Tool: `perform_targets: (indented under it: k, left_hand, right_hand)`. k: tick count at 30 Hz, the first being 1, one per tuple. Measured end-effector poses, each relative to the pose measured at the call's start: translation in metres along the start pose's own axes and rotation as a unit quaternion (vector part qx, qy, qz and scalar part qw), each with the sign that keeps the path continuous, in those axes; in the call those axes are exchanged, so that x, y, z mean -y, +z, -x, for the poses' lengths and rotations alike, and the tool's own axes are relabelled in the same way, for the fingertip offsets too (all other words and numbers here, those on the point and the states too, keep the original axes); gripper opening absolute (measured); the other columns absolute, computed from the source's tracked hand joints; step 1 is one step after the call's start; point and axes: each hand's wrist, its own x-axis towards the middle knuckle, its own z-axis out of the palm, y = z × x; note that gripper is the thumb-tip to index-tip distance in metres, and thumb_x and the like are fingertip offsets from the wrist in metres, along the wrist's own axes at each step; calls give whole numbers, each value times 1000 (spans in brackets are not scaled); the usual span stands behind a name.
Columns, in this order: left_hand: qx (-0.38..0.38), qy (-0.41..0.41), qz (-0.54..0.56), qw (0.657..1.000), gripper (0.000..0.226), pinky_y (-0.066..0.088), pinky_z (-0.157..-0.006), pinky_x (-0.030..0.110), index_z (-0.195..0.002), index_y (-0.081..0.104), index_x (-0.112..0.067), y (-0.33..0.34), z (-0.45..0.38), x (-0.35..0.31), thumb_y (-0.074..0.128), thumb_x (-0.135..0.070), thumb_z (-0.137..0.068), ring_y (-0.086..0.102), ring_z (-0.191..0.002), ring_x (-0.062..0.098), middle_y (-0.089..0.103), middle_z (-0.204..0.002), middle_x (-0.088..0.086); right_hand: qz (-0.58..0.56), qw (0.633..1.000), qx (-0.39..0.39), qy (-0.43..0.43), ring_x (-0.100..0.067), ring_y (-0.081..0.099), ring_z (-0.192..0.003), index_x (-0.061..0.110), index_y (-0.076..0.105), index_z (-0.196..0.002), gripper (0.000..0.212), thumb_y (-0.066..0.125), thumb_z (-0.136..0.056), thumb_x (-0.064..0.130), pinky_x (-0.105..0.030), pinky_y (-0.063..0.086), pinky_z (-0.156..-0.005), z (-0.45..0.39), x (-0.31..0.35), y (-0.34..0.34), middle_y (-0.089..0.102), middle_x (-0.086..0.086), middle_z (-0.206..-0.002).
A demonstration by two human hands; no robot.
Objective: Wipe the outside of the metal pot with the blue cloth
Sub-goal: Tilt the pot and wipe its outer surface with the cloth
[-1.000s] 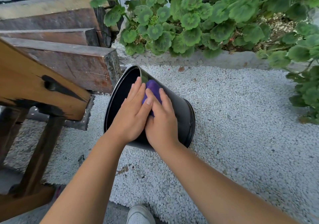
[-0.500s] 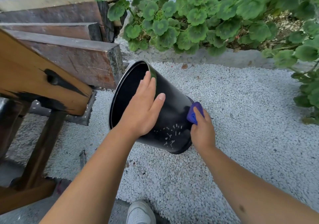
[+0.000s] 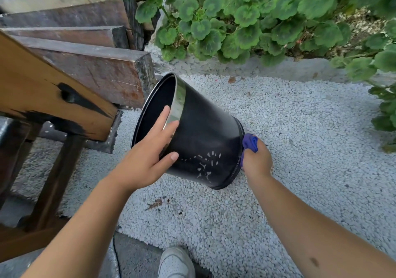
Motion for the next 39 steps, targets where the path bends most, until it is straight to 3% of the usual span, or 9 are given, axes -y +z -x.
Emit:
perform_targets:
  k: [4,8,11,15,20,23,27,32,39]
  left_hand:
    - [-14,-18,36,999,71,31,-113,36,-156,4,-29,11,-4,-15,38,-51,-98,1,-149,-1,-17,-162,-17]
    - [-12,-73,56,996,76,10,-111,14,-156,3,-26,13,-22,-30,33,-60,-94,-13,-144,-10,-23,-160,-19]
    - [-3,-89,74,993,80,-2,-106,0,-156,1,-22,3,-31,-36,31,-61,-93,-19,-141,-12,-25,-159,-17]
    - [-6,-63,48,997,74,1,-122,30,-156,4,-20,4,-34,-47,26,-58,-97,-17,-146,-4,-16,-162,-15]
    - [-26,-78,44,996,76,7,-123,44,-155,9,-17,12,-36,-54,21,-60,-94,-10,-148,1,-5,-162,-12]
    - [-53,-80,49,994,77,7,-123,40,-156,12,-16,7,-43,-51,19,-61,-93,-3,-150,6,2,-164,-4]
    - [-69,-115,41,990,84,8,-123,37,-155,16,-12,-5,-51,-39,18,-65,-90,3,-151,9,8,-164,-1]
    - [-94,-156,26,983,71,4,-115,18,-154,22,-12,-20,-52,-21,27,-52,-95,8,-149,8,14,-163,-1]
    - [-110,-175,17,978,57,6,-113,20,-154,22,-15,-26,-50,-9,32,-41,-104,10,-149,10,18,-162,2]
  right_hand:
    - [6,1000,-1,-9,-23,58,-87,24,65,-115,44,45,-82,4,-37,49,-82,-7,2,-4,63,-1,-99]
    - [43,999,14,-24,-21,59,-74,33,64,-81,31,47,-79,7,-29,45,-63,-14,9,-10,64,2,-82]
    - [77,994,63,-47,-22,62,-81,35,65,-86,35,45,-80,7,-37,52,-71,-19,17,-14,68,0,-89]
    - [86,993,50,-56,-26,63,-99,27,66,-115,45,42,-84,5,-41,54,-85,-18,28,-17,67,-3,-108]
    - [-26,970,70,-231,5,59,-105,33,59,-131,58,49,-83,2,-6,43,-81,34,73,6,64,17,-116]
    - [12,896,113,-430,-4,51,-124,31,51,-139,63,53,-81,6,-19,37,-105,76,90,25,54,12,-136]
    - [142,827,57,-541,-40,48,-122,18,59,-134,58,50,-80,-3,-46,37,-108,86,75,32,44,-20,-147]
    - [172,858,68,-479,-40,45,-125,14,60,-132,58,49,-81,-10,-47,35,-109,64,48,26,46,-17,-147]
    - [249,889,45,-381,-30,41,-130,17,57,-135,60,53,-83,-11,-28,30,-105,28,13,1,46,-9,-147]
